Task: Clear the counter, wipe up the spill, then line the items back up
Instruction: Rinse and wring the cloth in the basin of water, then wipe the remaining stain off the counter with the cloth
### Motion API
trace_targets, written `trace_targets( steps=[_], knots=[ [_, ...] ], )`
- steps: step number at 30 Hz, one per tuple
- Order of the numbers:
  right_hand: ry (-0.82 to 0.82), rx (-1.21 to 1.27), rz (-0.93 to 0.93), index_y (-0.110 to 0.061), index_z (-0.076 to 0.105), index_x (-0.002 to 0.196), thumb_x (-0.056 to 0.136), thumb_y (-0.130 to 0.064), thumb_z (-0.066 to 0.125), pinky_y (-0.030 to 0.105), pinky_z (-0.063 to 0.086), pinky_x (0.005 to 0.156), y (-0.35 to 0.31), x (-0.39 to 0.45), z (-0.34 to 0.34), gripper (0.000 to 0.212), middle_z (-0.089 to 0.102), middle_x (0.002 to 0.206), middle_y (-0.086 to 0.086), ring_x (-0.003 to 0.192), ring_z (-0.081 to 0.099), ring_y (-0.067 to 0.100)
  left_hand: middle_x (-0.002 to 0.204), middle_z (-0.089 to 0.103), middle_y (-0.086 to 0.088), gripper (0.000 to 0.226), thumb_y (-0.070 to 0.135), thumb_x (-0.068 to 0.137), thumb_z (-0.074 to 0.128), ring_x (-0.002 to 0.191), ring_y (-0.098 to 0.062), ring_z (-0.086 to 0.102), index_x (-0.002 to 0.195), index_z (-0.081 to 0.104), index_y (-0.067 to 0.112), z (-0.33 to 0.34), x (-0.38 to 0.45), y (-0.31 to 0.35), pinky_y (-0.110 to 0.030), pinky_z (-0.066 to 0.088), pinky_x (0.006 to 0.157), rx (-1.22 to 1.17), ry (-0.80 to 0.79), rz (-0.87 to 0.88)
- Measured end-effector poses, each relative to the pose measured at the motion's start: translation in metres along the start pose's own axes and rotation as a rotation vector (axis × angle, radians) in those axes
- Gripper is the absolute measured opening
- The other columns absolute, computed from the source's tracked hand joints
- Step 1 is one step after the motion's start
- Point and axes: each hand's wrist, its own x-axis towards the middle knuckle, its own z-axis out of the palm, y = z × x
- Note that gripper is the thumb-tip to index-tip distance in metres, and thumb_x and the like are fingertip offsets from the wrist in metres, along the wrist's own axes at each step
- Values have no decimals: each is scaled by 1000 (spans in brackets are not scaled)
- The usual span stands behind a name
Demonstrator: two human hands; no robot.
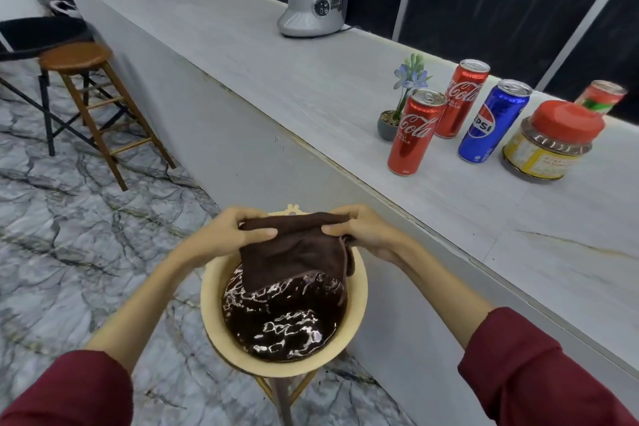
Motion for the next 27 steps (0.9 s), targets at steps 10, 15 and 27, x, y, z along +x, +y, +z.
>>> trace_targets(
  steps=[10, 15, 27],
  knots=[
    [280, 298, -112, -15, 66, 87, 84, 3, 57, 31, 50, 80, -25, -96, -97, 21, 65, 92, 9, 87, 60, 22, 90, 62, 1, 17, 13, 82, 66, 79, -14, 59, 90, 56, 23, 49, 51, 140, -27, 52, 66, -11, -143, 270],
    [584, 320, 11, -14, 51, 77, 84, 6, 55, 30, 54, 62, 20, -161, -153, 22, 62, 83, 12, 68, 62, 19, 108, 60, -1, 19, 13, 80, 67, 100, -18, 56, 93, 59, 25, 162, 110, 200, -31, 47, 88, 365, -170, 587],
    [909, -853, -12, -17, 48, 130, 84, -22, 54, 33, 28, 106, 67, -180, -190, 46, 46, 136, 2, 129, 37, 22, 141, 43, 1, 42, 17, 92, 50, 128, -16, 42, 132, 44, 23, 283, 167, 196, -35, 37, 108, 714, -257, 674]
  ],
)
